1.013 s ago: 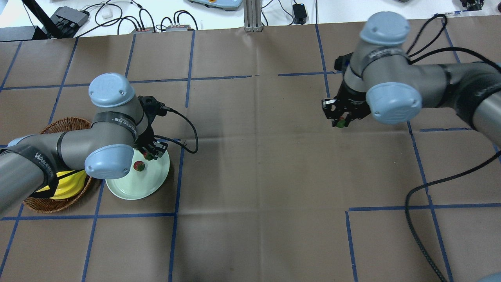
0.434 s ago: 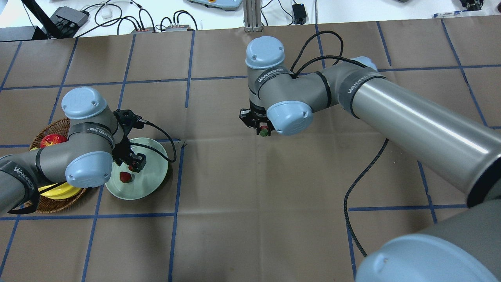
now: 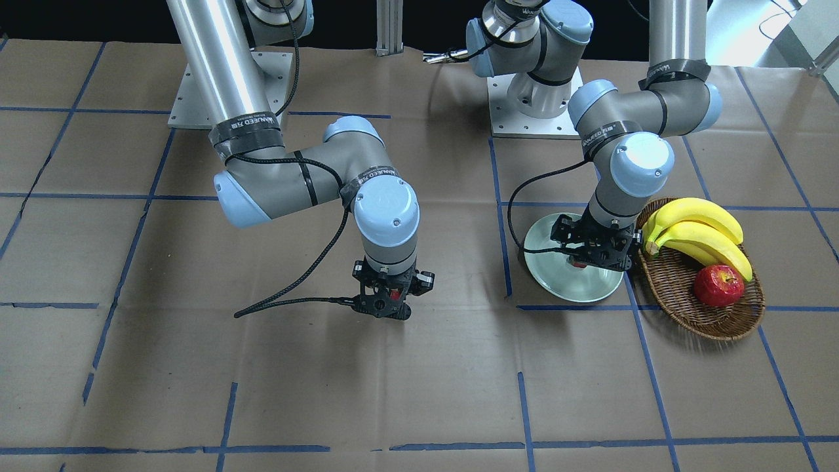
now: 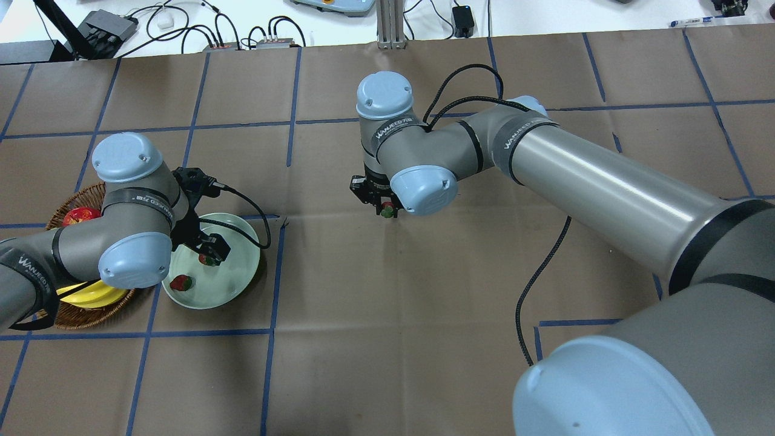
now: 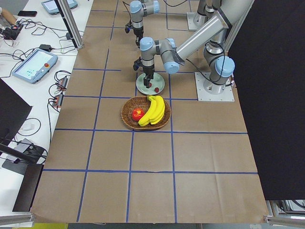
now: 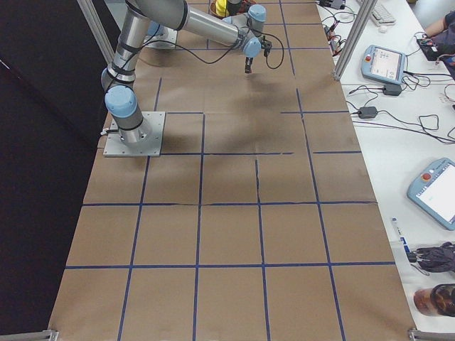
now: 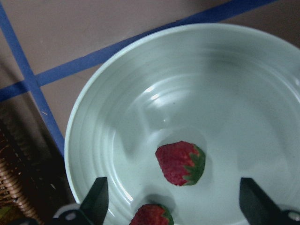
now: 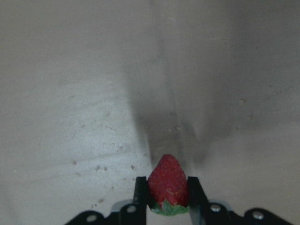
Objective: Collect all strawberries into plate
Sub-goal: 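Place strawberry on plate with left while right carries third strawberry mid-table, then release third strawberry mid-table with right and withdraw while left grasps it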
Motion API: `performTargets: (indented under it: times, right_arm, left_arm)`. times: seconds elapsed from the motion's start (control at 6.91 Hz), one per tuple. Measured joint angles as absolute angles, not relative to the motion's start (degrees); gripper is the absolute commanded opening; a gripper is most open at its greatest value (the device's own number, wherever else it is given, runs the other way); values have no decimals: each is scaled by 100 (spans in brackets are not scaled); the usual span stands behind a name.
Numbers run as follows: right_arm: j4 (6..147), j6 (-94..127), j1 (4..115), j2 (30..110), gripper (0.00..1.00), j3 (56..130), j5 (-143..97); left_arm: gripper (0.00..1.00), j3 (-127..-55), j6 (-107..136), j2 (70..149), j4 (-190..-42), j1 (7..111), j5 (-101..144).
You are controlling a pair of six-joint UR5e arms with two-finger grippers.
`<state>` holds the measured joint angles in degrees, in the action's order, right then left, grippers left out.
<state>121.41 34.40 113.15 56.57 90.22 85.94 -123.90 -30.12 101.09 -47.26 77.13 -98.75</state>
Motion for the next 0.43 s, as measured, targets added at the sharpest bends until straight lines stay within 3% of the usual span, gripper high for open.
performTargets:
  times: [0.43]
  right_arm:
    - [12211,3444,11221,5671,100,8954,8436]
  left_arm:
    - [99,-12173,-2293,10132,-4755,8037,-9241]
